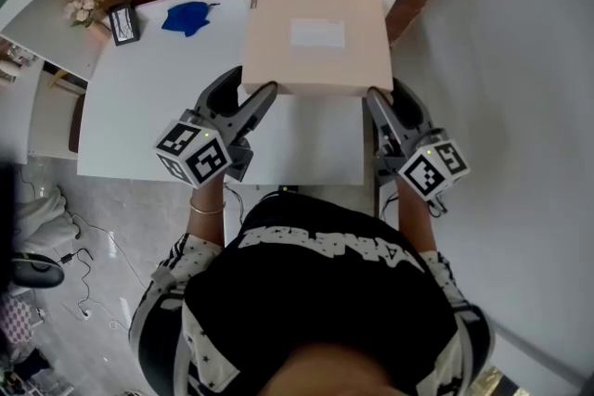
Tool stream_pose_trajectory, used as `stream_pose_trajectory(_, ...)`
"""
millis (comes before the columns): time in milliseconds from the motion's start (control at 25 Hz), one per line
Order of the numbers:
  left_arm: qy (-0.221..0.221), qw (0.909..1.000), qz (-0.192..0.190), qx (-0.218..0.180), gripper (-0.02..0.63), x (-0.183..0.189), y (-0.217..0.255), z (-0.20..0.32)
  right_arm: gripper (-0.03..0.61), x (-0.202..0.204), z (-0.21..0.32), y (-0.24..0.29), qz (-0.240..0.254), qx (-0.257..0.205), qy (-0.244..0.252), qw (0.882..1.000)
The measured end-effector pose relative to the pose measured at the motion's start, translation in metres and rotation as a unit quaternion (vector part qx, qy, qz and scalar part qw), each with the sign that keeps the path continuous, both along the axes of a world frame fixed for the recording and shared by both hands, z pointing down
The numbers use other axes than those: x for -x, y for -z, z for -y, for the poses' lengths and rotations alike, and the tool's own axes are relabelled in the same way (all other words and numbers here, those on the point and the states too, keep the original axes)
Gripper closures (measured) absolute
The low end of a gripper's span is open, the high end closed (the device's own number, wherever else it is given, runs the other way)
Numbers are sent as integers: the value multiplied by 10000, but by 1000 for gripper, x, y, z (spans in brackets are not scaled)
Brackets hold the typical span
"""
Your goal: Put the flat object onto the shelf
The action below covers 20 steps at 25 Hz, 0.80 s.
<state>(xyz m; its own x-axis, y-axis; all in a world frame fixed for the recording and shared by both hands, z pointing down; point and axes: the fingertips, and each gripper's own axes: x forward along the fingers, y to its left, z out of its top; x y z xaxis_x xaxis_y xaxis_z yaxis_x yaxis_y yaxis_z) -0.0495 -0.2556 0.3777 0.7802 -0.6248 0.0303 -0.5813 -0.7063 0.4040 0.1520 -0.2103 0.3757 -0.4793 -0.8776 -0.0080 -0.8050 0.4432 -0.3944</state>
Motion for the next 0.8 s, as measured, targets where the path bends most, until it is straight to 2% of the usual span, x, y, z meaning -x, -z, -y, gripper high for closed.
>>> stream_pose_trajectory(800, 44, 9998, 108, 142, 285, -11, -1, 39, 347, -11, 42, 2, -116, 39, -147, 9998)
